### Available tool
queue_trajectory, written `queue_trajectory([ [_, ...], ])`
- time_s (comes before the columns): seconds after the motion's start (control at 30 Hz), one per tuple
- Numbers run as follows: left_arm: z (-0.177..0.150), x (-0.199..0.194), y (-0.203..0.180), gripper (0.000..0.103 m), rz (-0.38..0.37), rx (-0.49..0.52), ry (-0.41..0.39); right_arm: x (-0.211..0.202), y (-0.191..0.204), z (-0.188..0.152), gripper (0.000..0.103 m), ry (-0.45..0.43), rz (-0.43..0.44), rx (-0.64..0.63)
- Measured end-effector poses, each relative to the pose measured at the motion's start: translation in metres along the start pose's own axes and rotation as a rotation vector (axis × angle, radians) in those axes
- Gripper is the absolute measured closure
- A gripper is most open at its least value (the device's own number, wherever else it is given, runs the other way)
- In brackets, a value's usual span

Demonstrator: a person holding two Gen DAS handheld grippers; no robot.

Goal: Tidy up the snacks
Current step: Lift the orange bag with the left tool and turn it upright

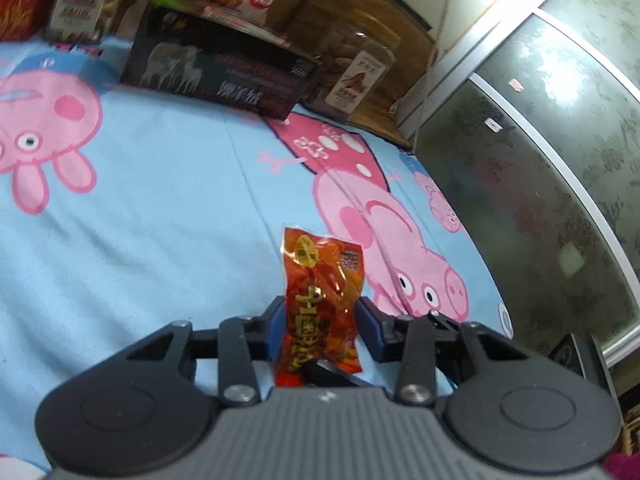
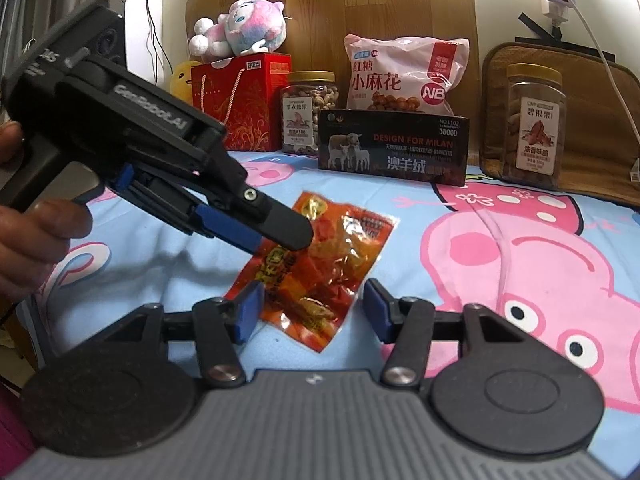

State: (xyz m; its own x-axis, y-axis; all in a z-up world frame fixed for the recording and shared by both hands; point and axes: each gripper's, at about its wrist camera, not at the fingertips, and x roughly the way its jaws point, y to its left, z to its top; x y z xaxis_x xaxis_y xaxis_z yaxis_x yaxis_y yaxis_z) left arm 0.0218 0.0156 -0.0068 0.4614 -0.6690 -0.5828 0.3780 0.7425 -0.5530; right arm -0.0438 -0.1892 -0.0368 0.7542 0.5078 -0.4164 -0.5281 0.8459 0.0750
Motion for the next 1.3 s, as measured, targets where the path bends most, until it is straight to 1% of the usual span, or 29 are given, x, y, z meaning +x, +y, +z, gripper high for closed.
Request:
queue_trajectory([
  [0.03, 0.0, -0.001, -0.002, 0.066, -0.014, 0.009, -0.003, 0.0, 0.001, 0.0, 0.044, 0.0, -0.001, -0.002],
  [0.13, -0.001, -0.002, -0.007, 0.067, -0.117, 0.02, 0.007, 0.001, 0.003, 0.0, 0.043, 0.001, 0.0, -0.011],
  [0.17, -0.001, 0.0, -0.011, 0.068, -0.111, 0.032, 0.012, 0.001, 0.004, 0.0, 0.042, 0.001, -0.001, -0.016],
  [0.2, -0.002, 0.002, -0.015, 0.07, -0.073, 0.047, 0.005, 0.001, 0.004, 0.0, 0.043, 0.001, -0.001, -0.013],
  [0.23, -0.003, 0.004, -0.018, 0.07, -0.051, 0.062, -0.001, 0.001, 0.003, 0.0, 0.043, 0.002, 0.002, -0.011],
  [0.4, -0.001, 0.007, -0.018, 0.069, -0.04, 0.057, 0.008, -0.005, -0.002, 0.0, 0.043, 0.017, 0.026, -0.022],
  [0.53, -0.004, 0.011, -0.018, 0.069, -0.028, 0.065, 0.034, -0.015, -0.01, -0.004, 0.043, 0.019, 0.058, 0.012],
  [0.57, -0.005, 0.013, -0.018, 0.069, -0.026, 0.065, 0.042, -0.018, -0.012, -0.005, 0.044, 0.021, 0.071, 0.027],
  [0.6, -0.006, 0.013, -0.017, 0.072, -0.032, 0.061, 0.048, -0.021, -0.015, -0.006, 0.054, 0.022, 0.084, 0.042],
  [0.63, -0.007, 0.013, -0.016, 0.072, -0.034, 0.058, 0.051, -0.022, -0.017, -0.005, 0.062, 0.029, 0.109, 0.062],
  [0.67, -0.007, 0.013, -0.015, 0.072, -0.039, 0.056, 0.052, -0.022, -0.021, -0.004, 0.073, 0.04, 0.142, 0.094],
  [0.73, -0.007, 0.011, -0.013, 0.063, -0.059, 0.049, 0.054, -0.02, -0.028, -0.001, 0.076, 0.056, 0.195, 0.148],
  [0.77, -0.006, 0.011, -0.013, 0.049, -0.076, 0.045, 0.062, -0.019, -0.03, 0.001, 0.077, 0.057, 0.217, 0.162],
  [0.8, -0.006, 0.009, -0.012, 0.044, -0.099, 0.047, 0.063, -0.017, -0.031, 0.004, 0.077, 0.054, 0.239, 0.172],
  [0.83, -0.007, 0.007, -0.013, 0.041, -0.109, 0.056, 0.061, -0.015, -0.032, 0.007, 0.077, 0.052, 0.271, 0.178],
  [0.9, -0.008, 0.006, -0.014, 0.041, -0.097, 0.075, 0.06, -0.01, -0.032, 0.013, 0.077, 0.063, 0.351, 0.174],
  [0.97, -0.009, 0.005, -0.01, 0.037, -0.111, 0.057, 0.064, -0.003, -0.03, 0.018, 0.077, 0.084, 0.382, 0.157],
  [1.0, -0.009, 0.005, -0.009, 0.037, -0.101, 0.052, 0.06, 0.0, -0.029, 0.02, 0.077, 0.095, 0.389, 0.152],
  [1.07, -0.01, 0.001, -0.005, 0.044, -0.078, 0.049, 0.049, 0.005, -0.029, 0.022, 0.077, 0.116, 0.385, 0.146],
  [1.1, -0.01, 0.0, -0.003, 0.055, -0.068, 0.044, 0.044, 0.009, -0.029, 0.023, 0.076, 0.134, 0.375, 0.149],
  [1.13, -0.01, -0.001, -0.001, 0.057, -0.069, 0.032, 0.05, 0.011, -0.028, 0.023, 0.076, 0.146, 0.374, 0.157],
  [1.2, -0.011, 0.0, 0.004, 0.058, -0.067, 0.002, 0.044, 0.01, -0.026, 0.022, 0.075, 0.143, 0.365, 0.157],
  [1.3, -0.012, 0.0, 0.004, 0.058, -0.064, 0.0, 0.039, 0.005, -0.025, 0.02, 0.074, 0.14, 0.348, 0.161],
])
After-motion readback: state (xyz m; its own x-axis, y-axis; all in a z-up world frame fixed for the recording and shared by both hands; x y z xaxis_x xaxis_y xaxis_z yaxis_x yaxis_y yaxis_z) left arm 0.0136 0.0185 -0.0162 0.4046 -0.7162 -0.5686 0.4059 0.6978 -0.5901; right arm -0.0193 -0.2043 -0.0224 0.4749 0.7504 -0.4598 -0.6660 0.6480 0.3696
